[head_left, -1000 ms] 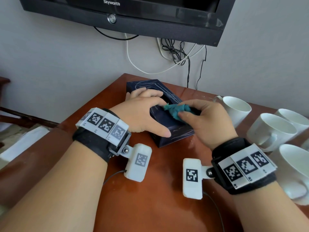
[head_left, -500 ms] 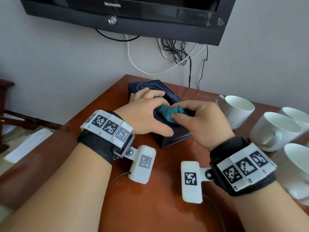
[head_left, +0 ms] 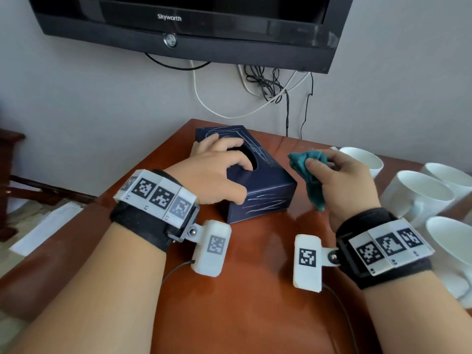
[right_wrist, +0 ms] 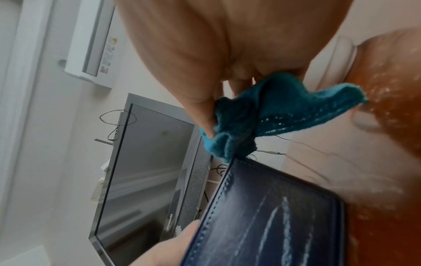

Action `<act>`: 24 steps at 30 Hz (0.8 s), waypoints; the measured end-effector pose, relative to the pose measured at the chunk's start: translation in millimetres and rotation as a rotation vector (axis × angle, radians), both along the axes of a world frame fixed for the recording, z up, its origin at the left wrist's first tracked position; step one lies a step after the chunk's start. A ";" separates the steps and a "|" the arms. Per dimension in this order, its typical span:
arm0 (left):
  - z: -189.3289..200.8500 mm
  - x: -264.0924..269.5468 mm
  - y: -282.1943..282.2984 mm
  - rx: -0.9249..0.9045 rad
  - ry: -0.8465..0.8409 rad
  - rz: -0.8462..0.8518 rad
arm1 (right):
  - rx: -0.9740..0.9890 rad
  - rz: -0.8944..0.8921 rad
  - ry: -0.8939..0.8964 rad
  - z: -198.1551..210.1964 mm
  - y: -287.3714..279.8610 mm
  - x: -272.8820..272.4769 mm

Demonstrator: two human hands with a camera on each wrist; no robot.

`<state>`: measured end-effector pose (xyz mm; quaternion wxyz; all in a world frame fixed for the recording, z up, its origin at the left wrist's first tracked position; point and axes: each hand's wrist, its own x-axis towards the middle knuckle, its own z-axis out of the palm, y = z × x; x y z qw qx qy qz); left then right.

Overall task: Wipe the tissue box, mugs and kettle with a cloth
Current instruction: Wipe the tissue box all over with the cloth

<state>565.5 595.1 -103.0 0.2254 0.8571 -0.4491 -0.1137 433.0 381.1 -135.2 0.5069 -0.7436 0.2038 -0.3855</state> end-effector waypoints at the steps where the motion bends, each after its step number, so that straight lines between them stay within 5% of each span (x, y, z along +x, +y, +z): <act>1: 2.2 -1.5 -0.2 0.017 -0.026 0.005 | 0.051 0.005 -0.028 -1.4 -1.3 1.0; 9: 15.1 -29.2 -39.5 0.192 -0.360 0.113 | 0.203 0.060 -0.084 -6.5 -0.5 2.8; 24: 37.5 -24.7 -26.8 0.257 -0.178 0.003 | 0.339 0.101 -0.098 -11.0 -3.6 2.0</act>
